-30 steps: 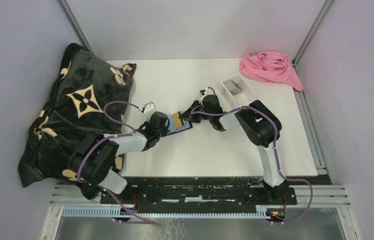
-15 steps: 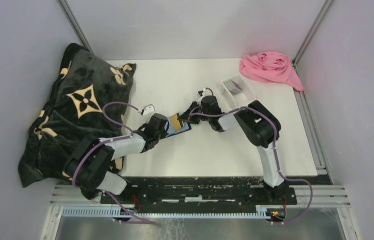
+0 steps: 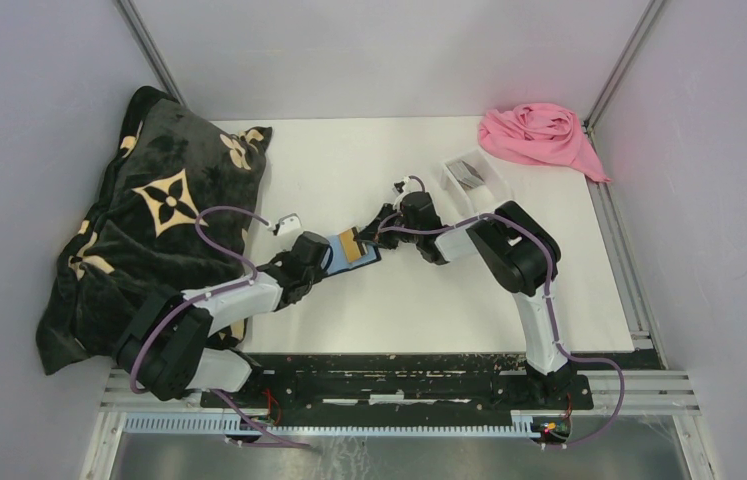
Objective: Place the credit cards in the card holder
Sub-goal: Insert the credit card into the card holder.
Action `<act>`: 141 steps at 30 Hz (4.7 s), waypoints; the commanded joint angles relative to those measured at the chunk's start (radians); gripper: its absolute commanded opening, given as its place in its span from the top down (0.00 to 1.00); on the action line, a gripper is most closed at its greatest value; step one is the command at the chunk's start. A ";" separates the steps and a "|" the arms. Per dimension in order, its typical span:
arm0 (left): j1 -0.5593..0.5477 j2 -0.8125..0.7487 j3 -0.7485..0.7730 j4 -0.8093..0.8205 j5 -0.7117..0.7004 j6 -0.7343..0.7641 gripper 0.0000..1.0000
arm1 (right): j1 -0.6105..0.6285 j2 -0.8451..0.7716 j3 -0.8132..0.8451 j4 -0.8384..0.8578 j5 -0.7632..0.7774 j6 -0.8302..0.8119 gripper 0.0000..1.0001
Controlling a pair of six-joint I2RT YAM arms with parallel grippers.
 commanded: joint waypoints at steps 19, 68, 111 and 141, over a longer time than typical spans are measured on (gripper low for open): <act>-0.004 0.083 -0.025 0.067 -0.012 -0.006 0.89 | 0.003 -0.045 -0.020 0.043 -0.016 0.017 0.99; -0.006 0.149 -0.014 0.127 0.047 0.000 0.92 | 0.003 -0.018 -0.050 0.130 -0.037 0.065 0.99; -0.007 0.176 0.014 0.112 0.048 0.032 0.93 | -0.040 0.015 0.188 -0.237 -0.058 -0.227 0.99; -0.007 0.214 0.029 0.128 0.070 0.039 0.94 | -0.043 0.100 0.256 -0.259 -0.075 -0.257 0.99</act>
